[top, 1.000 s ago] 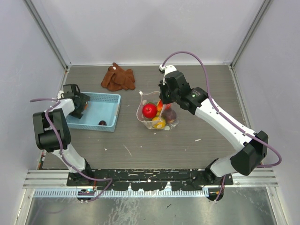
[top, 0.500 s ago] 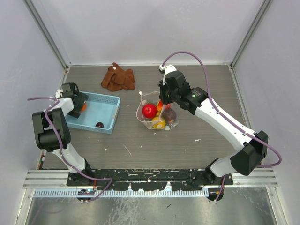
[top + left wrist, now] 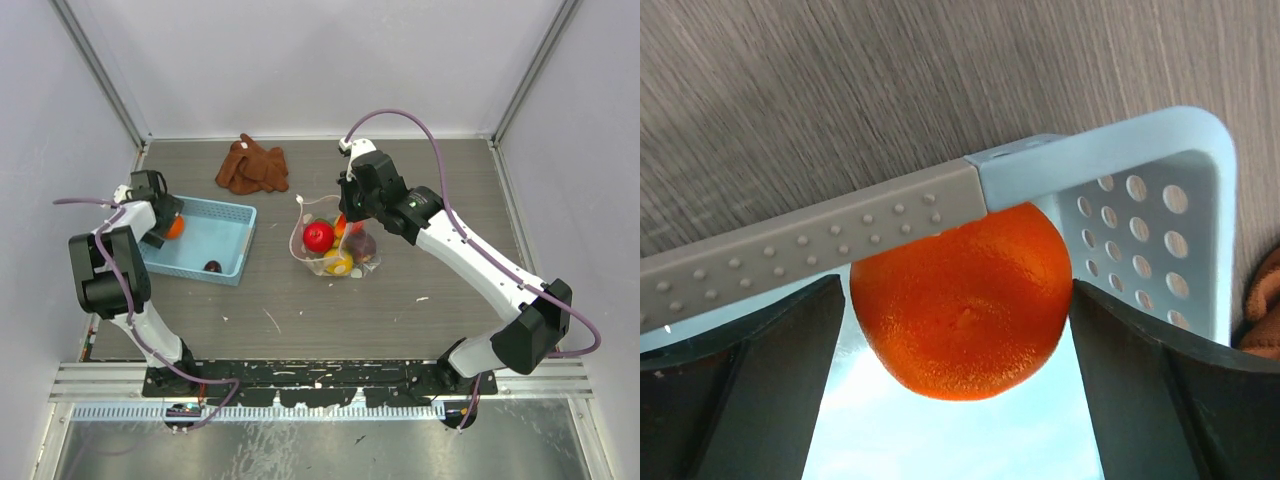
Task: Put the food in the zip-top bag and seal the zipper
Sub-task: Pick up the fake fruit from the bin, then place the fake fruit in the zipper food storage bag.
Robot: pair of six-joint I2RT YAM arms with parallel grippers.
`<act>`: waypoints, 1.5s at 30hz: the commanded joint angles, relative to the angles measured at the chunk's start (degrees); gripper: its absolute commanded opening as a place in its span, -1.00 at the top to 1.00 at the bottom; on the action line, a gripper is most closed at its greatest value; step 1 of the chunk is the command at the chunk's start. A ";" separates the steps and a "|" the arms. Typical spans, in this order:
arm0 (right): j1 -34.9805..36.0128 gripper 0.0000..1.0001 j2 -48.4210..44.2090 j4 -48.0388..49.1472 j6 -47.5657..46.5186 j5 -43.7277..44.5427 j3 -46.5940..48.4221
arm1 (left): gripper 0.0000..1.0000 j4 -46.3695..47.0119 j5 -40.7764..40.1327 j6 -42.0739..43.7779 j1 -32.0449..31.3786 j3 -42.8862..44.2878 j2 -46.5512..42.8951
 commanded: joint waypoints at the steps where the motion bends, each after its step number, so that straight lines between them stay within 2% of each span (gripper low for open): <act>1: 0.00 0.99 -0.70 3.36 -0.69 -0.50 0.44 | -0.85 -1.43 -1.76 1.24 0.47 2.25 1.24; 3: 0.01 0.99 -0.70 3.33 -0.67 -0.50 0.54 | -0.77 -1.12 -1.67 1.52 0.46 1.79 0.81; 4: -0.01 0.99 -0.62 3.36 -0.68 -0.51 0.59 | -0.65 -1.06 -1.64 1.74 0.43 1.66 0.53; 8: 0.13 0.99 -0.40 3.45 -0.52 -0.79 0.96 | -0.39 -1.16 -1.20 2.42 0.40 1.15 -1.32; 13: 0.14 0.99 -0.27 3.45 -0.29 -0.81 1.20 | -0.22 -2.17 -0.74 3.23 -0.67 0.51 -4.83; 23: 0.60 0.99 0.35 2.99 0.10 -0.40 1.86 | -0.20 -4.23 3.09 3.95 -5.78 -3.54 -15.13; 31: 1.01 0.99 0.97 2.49 0.67 0.22 2.78 | -0.18 -5.20 5.73 4.92 -13.79 -4.61 -24.44; 38: 1.93 0.99 0.54 1.80 1.11 1.62 3.16 | -0.17 -6.29 7.78 5.57 -18.36 -5.01 -33.49; 45: 2.90 0.99 0.53 1.52 1.38 2.16 3.88 | -0.16 -5.39 9.18 7.08 -27.03 -5.97 -39.33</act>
